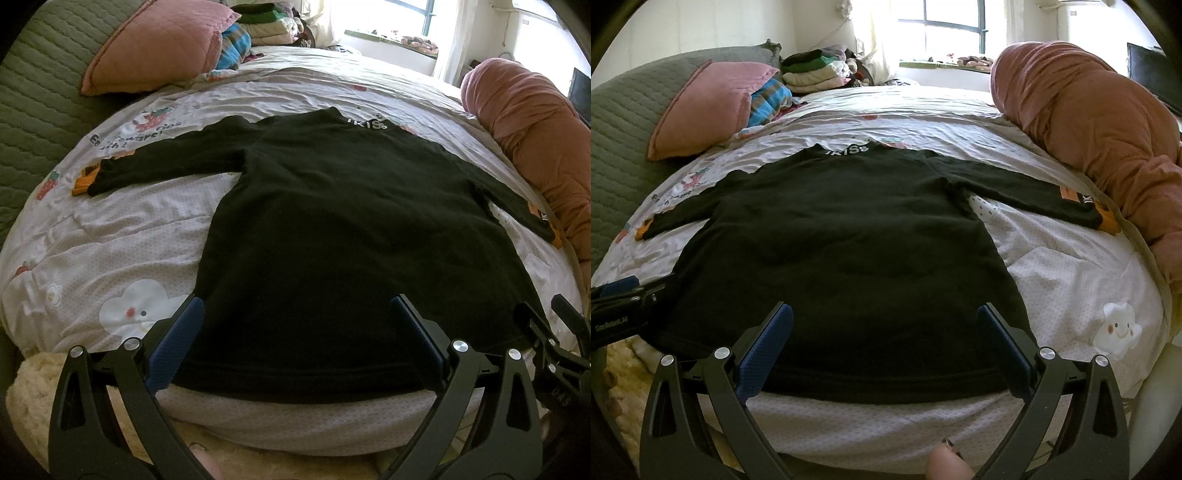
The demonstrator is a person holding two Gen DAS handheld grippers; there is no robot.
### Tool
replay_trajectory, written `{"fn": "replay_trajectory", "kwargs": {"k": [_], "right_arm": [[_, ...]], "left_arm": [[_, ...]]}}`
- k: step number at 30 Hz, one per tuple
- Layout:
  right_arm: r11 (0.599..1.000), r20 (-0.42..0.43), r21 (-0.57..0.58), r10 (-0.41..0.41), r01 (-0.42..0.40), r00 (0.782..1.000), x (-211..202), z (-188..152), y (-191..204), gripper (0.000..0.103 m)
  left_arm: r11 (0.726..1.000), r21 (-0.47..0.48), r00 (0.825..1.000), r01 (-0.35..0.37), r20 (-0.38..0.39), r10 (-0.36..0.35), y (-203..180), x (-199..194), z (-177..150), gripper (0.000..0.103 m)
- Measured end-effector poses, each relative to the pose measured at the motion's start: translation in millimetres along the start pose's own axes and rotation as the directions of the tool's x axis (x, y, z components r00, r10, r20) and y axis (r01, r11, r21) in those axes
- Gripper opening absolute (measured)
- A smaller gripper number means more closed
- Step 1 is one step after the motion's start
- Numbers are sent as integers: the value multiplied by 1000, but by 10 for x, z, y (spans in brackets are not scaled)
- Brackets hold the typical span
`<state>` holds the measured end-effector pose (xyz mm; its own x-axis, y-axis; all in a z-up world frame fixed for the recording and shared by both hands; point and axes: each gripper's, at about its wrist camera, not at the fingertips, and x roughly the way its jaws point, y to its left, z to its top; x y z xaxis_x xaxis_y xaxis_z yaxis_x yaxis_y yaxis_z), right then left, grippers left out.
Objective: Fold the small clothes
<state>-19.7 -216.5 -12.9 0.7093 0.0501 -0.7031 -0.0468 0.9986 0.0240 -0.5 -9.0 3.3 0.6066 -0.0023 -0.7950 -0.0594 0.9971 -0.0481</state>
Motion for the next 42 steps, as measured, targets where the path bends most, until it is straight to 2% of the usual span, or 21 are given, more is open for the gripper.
{"fn": "replay_trajectory", "kwargs": {"k": [42], "right_arm": [[1000,20,-8,1,-1,1000,25,69,33,99]], "left_arm": [[1000,1,1000,-1,-5,1,14,57,27,94]]}}
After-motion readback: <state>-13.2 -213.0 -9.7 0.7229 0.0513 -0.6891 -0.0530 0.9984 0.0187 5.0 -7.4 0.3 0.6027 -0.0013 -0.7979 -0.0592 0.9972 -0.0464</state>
